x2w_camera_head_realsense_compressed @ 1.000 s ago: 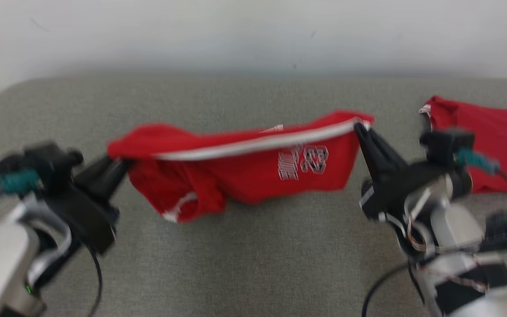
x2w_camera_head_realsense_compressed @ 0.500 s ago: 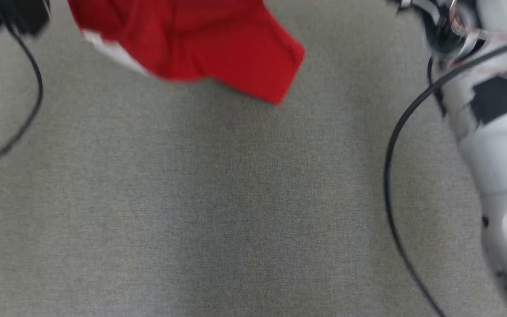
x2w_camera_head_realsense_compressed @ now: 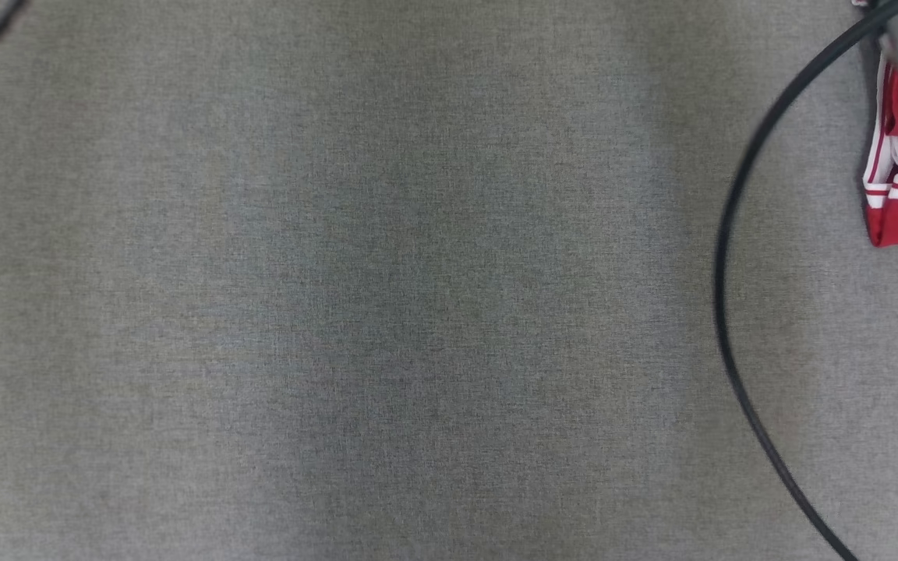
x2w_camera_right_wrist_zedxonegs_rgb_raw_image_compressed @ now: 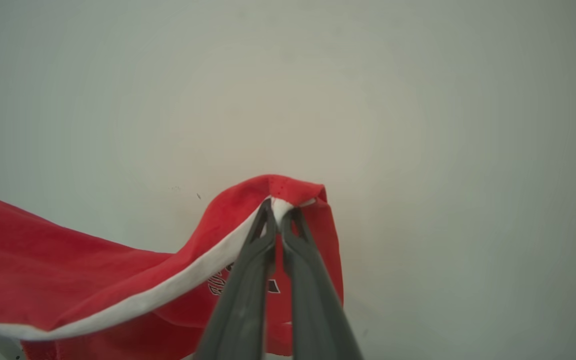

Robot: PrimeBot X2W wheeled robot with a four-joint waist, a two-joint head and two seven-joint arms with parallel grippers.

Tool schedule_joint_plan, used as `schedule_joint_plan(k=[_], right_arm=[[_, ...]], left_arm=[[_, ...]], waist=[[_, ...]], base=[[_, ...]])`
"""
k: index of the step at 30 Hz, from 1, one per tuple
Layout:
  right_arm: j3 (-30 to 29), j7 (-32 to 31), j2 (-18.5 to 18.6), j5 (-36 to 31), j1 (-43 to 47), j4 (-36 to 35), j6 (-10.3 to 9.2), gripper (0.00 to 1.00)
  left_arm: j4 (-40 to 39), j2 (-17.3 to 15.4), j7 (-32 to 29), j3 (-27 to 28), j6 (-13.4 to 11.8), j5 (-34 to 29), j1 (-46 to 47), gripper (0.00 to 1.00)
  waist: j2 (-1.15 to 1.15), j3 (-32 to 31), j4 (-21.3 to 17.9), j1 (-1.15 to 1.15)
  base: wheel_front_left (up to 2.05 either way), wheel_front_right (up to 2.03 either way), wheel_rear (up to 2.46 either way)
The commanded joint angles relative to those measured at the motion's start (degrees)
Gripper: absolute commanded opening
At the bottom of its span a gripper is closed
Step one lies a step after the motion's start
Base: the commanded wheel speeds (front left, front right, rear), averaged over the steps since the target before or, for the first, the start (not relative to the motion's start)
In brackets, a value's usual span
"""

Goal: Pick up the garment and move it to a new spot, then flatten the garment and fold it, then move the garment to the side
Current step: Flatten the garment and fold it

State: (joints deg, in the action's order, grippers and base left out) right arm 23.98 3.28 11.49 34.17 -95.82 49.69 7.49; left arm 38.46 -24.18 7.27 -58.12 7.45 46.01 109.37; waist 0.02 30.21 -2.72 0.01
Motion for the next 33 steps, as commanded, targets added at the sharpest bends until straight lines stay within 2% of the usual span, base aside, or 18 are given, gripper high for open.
schedule_joint_plan(k=[1, 9, 14, 19, 21, 27, 33], right_arm=[[1.71, 1.2, -0.17, 0.07, 1.2, 0.31, 0.01, 0.0], [10.85, 4.87, 1.57, 3.87, 13.85, -1.71, 0.01, 0.0], [16.64, 5.06, 4.37, 7.07, 25.19, -5.7, 0.01, 0.0], [19.77, 4.48, 7.62, 10.69, 35.86, -11.43, 0.01, 0.0], [20.09, 4.46, 8.26, 11.19, 38.05, -12.58, 0.01, 0.0], [20.56, 4.22, 12.62, 11.95, 51.65, -20.34, 0.01, 0.0], [17.68, 2.84, 14.27, 10.21, 65.76, -26.37, 0.01, 0.0]], left_arm=[[0.46, -0.59, 1.9, -1.28, -0.08, 0.88, -1.64, 0.0], [-2.22, -3.83, 6.72, -4.32, -0.07, 7.37, -15.79, 0.0], [-6.9, -6.62, 7.58, -4.6, -0.71, 9.88, -28.37, 0.0], [-14.99, -8.87, 7.97, -4.57, -3.49, 11.85, -41.1, 0.0], [-16.54, -9.05, 7.91, -4.72, -4.34, 11.88, -43.37, 0.0], [-25.76, -8.73, 8.01, -5.01, -9.59, 9.17, -55.85, 0.0], [-29.6, -7.53, 8.0, -5.03, -14.0, 5.71, -67.48, 0.0]], waist=[[-0.02, -0.28, -0.29, -0.01], [-0.02, -4.11, -0.77, -0.01], [-0.02, -7.67, -0.95, -0.01], [-0.02, -11.34, -0.31, -0.01], [-0.02, -12.07, -0.07, -0.01], [-0.02, -16.05, 1.13, -0.01], [-0.02, -19.97, 1.09, -0.01]], base=[[0.0, 0.0, 0.0], [0.0, 0.0, 0.0], [0.0, 0.0, 0.0], [0.0, 0.0, 0.0], [0.0, 0.0, 0.0], [0.0, 0.0, 0.0], [0.0, 0.0, 0.0]])
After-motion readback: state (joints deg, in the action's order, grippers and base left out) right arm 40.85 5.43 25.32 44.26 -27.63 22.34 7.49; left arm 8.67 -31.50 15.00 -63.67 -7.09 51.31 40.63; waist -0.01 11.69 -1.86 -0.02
